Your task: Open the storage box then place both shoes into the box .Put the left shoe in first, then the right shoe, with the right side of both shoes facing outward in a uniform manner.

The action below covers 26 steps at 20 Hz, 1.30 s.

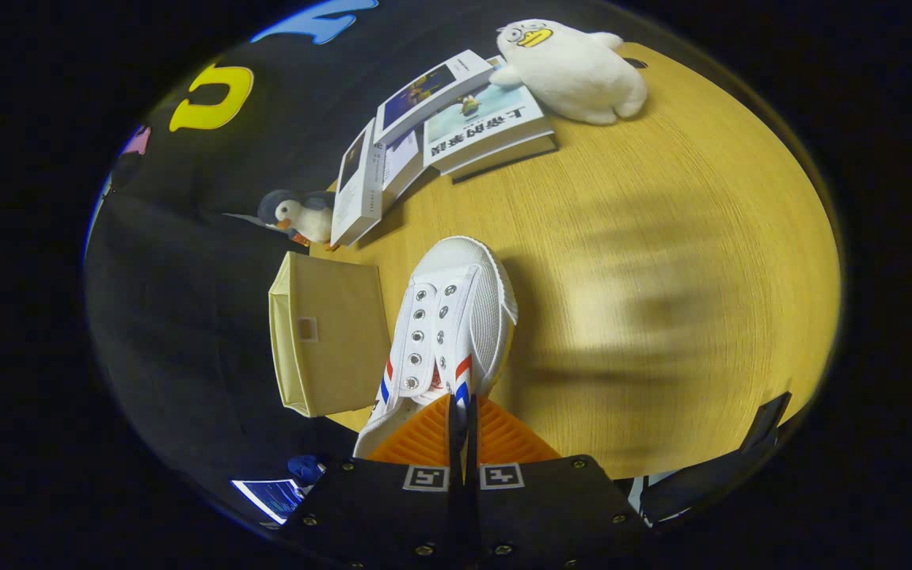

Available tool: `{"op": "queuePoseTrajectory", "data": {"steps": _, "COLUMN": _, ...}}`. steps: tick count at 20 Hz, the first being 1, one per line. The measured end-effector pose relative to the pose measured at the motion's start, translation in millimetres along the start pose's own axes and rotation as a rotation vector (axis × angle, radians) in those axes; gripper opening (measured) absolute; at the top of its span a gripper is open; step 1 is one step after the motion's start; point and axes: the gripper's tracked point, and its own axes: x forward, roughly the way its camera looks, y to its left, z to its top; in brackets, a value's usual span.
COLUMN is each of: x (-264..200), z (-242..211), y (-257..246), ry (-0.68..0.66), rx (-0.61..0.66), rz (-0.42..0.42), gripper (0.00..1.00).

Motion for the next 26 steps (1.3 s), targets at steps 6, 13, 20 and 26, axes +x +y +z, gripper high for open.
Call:
{"op": "queuePoseTrajectory", "data": {"steps": 6, "x": -12.0, "z": 14.0, "y": 63.9, "ry": -0.017, "rx": -0.067, "rz": 0.064, "gripper": 0.00}}
{"op": "queuePoseTrajectory", "data": {"steps": 13, "x": -10.7, "z": 31.8, "y": 128.4, "ry": -0.037, "rx": -0.168, "rz": 0.065, "gripper": 0.00}}
{"op": "queuePoseTrajectory", "data": {"steps": 20, "x": 9.6, "z": 33.3, "y": 195.3, "ry": -0.002, "rx": -0.245, "rz": 0.117, "gripper": 0.00}}
{"op": "queuePoseTrajectory", "data": {"steps": 26, "x": 38.2, "z": 25.8, "y": 250.4, "ry": 0.049, "rx": -0.306, "rz": 0.160, "gripper": 0.00}}
